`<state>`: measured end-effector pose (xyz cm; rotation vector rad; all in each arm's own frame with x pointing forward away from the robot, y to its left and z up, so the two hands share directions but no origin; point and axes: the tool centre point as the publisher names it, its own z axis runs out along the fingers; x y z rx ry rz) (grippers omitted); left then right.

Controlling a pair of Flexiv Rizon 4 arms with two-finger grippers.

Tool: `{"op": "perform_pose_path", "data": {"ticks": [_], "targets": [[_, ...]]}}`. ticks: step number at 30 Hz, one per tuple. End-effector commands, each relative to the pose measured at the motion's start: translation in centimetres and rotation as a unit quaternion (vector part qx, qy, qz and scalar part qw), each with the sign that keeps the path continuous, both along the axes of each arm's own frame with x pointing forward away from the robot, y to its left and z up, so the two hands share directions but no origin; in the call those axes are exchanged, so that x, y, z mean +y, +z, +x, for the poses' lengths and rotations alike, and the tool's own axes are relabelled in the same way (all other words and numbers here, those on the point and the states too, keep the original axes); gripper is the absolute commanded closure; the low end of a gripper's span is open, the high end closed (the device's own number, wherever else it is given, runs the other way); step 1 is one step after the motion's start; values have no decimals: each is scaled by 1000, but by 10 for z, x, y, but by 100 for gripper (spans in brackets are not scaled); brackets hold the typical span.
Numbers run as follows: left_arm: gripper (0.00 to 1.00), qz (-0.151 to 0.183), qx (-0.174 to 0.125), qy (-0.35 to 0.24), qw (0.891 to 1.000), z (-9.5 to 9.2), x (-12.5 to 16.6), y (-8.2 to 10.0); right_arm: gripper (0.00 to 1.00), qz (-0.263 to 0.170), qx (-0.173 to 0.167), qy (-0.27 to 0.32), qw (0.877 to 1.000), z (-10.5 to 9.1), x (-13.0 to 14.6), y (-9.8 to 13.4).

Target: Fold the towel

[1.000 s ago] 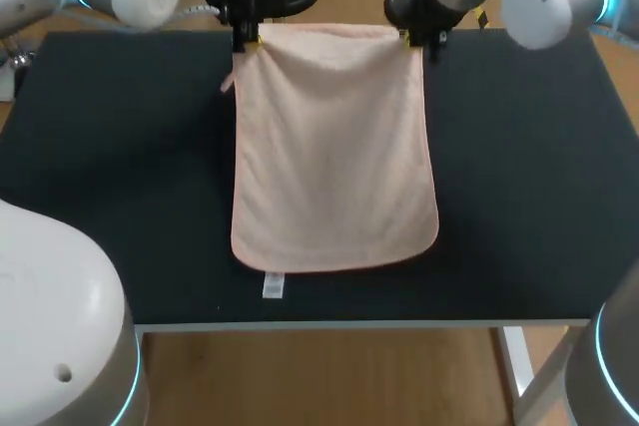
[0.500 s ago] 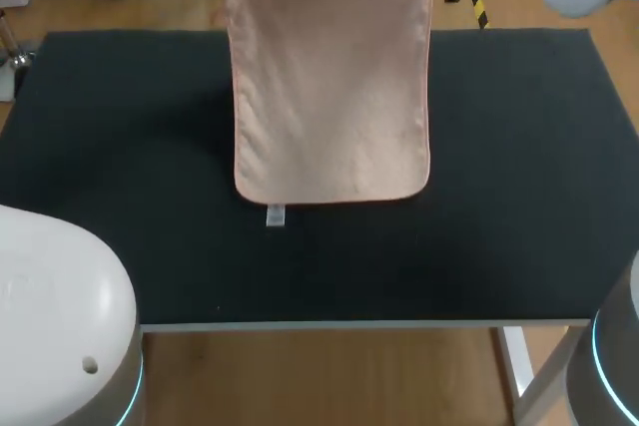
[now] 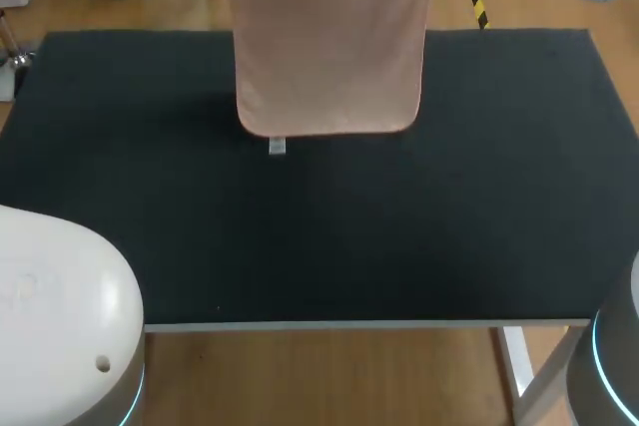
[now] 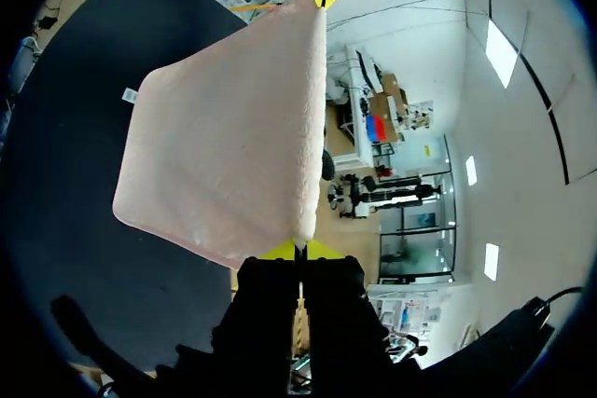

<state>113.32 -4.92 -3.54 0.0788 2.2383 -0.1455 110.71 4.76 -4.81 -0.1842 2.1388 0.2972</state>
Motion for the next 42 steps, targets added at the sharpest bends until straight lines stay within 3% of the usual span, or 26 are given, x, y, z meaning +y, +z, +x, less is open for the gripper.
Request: {"op": "perform_pose_path", "data": {"ticks": [1, 7, 13, 21, 34, 42], "targets": [[100, 3, -9, 6, 1000, 3, 3, 17, 100, -2, -19, -7, 1000, 12, 3, 13], [100, 9, -28, 6, 1000, 7, 2, 34, 100, 0, -51, -8, 999, 11, 4, 35], [100, 3, 5, -9, 1000, -9, -5, 10, 100, -19, -23, 2, 1000, -4, 4, 15], [100, -13, 61, -21, 998, -50, -13, -28, 100, -21, 32, 7, 999, -40, 0, -17], [100, -43, 100, -5, 994, -134, -11, -52, 100, -20, 80, 19, 996, -108, -1, -49], [100, -45, 159, 11, 986, -163, -12, -88, 100, -26, 136, 24, 990, -132, 3, -90]]}}
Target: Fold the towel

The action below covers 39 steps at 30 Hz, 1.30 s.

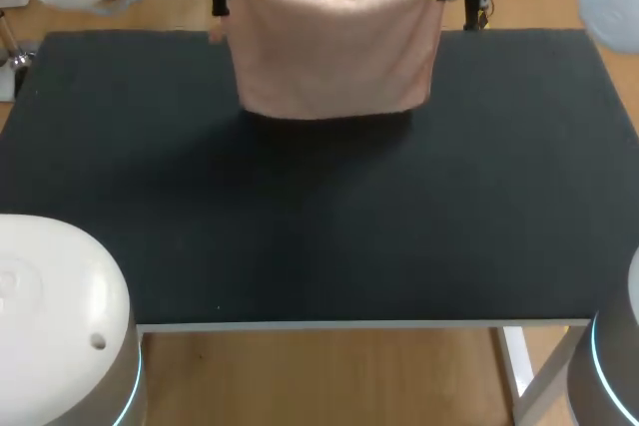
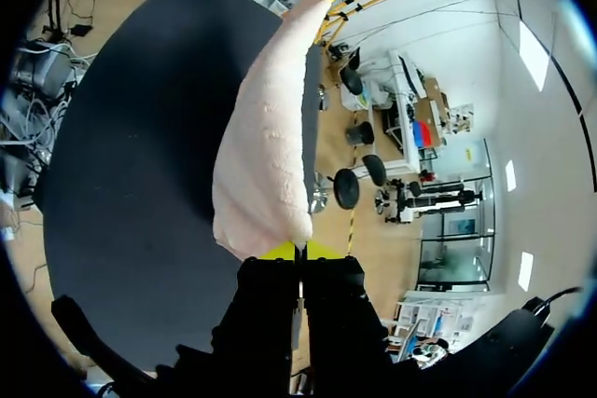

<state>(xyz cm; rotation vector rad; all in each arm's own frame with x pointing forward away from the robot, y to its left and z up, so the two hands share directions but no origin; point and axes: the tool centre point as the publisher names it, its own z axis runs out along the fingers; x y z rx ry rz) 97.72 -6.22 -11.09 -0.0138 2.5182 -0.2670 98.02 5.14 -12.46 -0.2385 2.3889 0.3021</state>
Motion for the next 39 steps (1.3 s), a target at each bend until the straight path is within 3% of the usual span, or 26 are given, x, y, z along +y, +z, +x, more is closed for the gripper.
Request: {"op": "perform_pose_path", "data": {"ticks": [1, 9, 17, 29, 39], "targets": [[100, 6, 22, 2, 1000, -9, 0, -19, 100, -2, 23, 1, 1000, -7, 0, -21], [100, 3, 105, -3, 994, -19, -12, -73, 100, -20, 93, -9, 995, -22, 3, -76], [100, 4, 188, 6, 982, -17, -16, -130, 100, -43, 162, -30, 985, -20, 0, -132], [100, 11, 263, 17, 965, 18, -17, -196, 100, -52, 242, -68, 967, 12, -4, -208], [100, 18, 285, 20, 958, 55, -15, -226, 100, -63, 247, -87, 963, 56, -8, -235]]}}
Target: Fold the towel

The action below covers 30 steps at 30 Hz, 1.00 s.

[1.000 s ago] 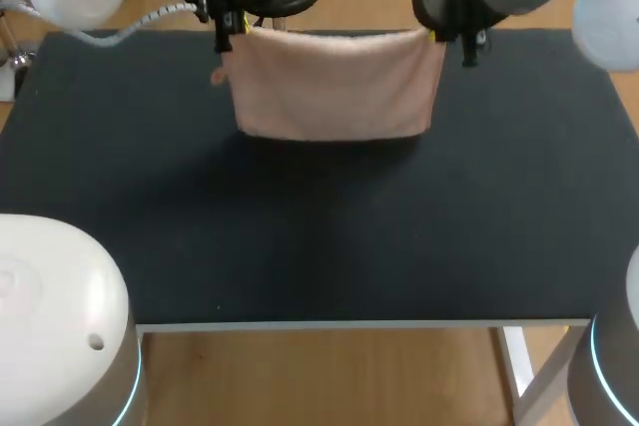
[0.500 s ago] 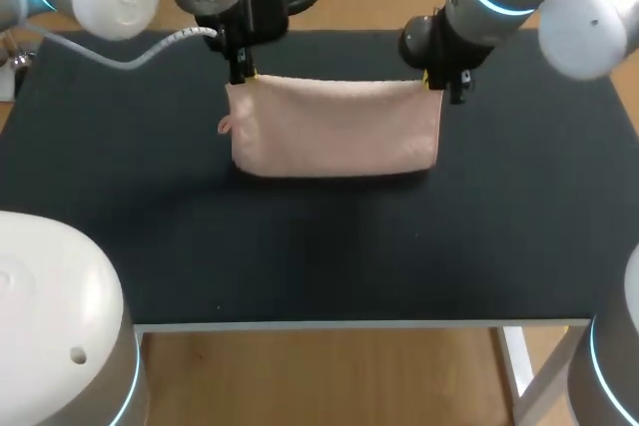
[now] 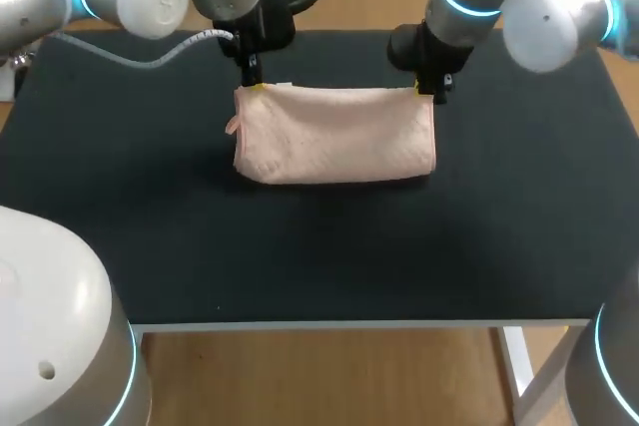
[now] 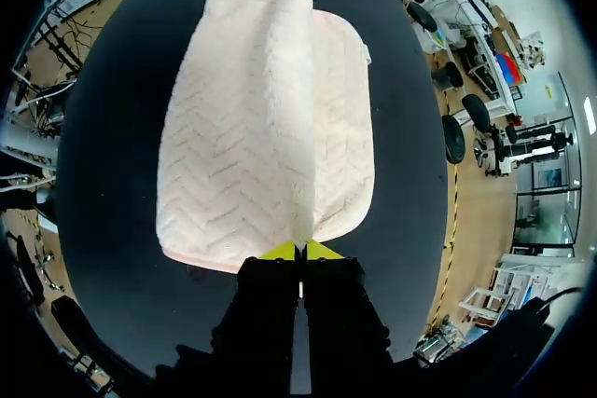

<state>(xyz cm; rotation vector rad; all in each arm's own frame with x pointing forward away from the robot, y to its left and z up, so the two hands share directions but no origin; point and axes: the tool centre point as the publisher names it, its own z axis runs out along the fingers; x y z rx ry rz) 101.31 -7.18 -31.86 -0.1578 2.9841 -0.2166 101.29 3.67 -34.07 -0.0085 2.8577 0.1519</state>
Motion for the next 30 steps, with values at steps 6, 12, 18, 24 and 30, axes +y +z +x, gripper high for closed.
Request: {"op": "perform_pose_path", "data": {"ticks": [6, 12, 18, 24, 30], "targets": [[100, -3, 57, -5, 998, 36, -2, -24, 100, -12, 23, -6, 1000, 43, 4, -24], [100, -3, 55, -4, 999, 48, -1, -24, 100, -14, 18, -15, 1000, 53, 4, -24], [100, 4, 48, -5, 999, 61, 3, -22, 100, -15, 13, -26, 999, 63, 3, -24], [100, 8, 45, -3, 999, 74, 8, -24, 100, -16, 8, -37, 999, 75, 2, -25], [100, 10, 46, -3, 999, 85, 9, -28, 100, -21, 6, -38, 999, 82, 7, -32]]}}
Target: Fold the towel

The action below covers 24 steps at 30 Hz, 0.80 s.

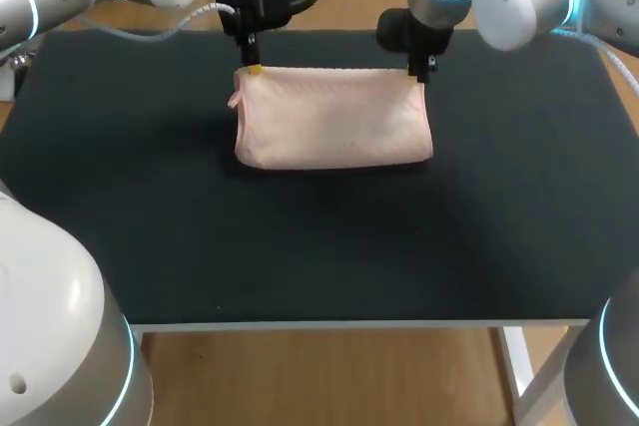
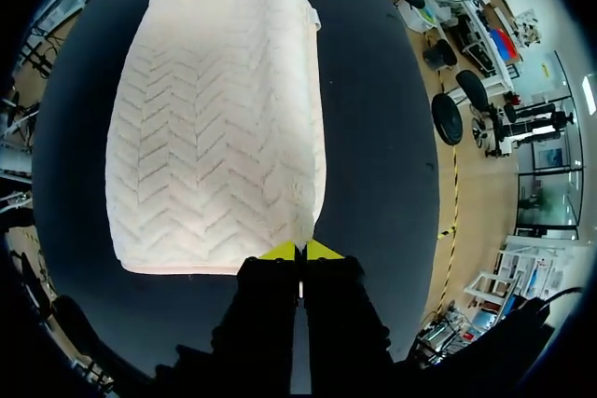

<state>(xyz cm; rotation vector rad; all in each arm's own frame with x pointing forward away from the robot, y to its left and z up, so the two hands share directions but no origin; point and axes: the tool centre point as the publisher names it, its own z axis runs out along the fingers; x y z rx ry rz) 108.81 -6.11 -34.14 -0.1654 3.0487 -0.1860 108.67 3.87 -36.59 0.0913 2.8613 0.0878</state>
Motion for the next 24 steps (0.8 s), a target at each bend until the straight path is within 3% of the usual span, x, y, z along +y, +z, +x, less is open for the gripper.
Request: {"op": "perform_pose_path", "data": {"ticks": [1, 4, 5, 6, 7, 8, 13, 16, 19, 24], "targets": [[100, 0, 15, -3, 1000, 11, -2, -6, 100, -6, 3, -3, 1000, 9, 5, -7], [100, 2, 26, -10, 1000, 14, -3, -11, 100, -9, 0, -10, 1000, 12, 6, -11], [69, 2, 27, -10, 1000, 14, -3, -12, 92, -10, -2, -12, 1000, 12, 6, -12], [33, 1, 32, -12, 999, 15, -3, -13, 64, -11, -2, -14, 1000, 13, 6, -13], [0, 3, 35, -14, 999, 16, -2, -15, 17, -14, -7, -20, 1000, 13, 6, -14], [0, 2, 39, -14, 999, 17, -2, -16, 0, -16, -10, -24, 1000, 14, 6, -15], [0, -7, 50, -7, 999, 18, 8, -18, 0, -12, -30, -47, 998, 12, 2, -14], [0, -31, 44, -1, 999, 14, 18, -11, 0, -12, -44, -49, 998, 9, 0, -6], [0, -67, 32, -22, 997, 7, 23, -1, 0, -9, -45, -50, 998, 5, -2, -2], [0, -172, 0, -68, 983, -12, 27, 17, 0, -6, -48, -49, 998, 2, -4, 4]]}}
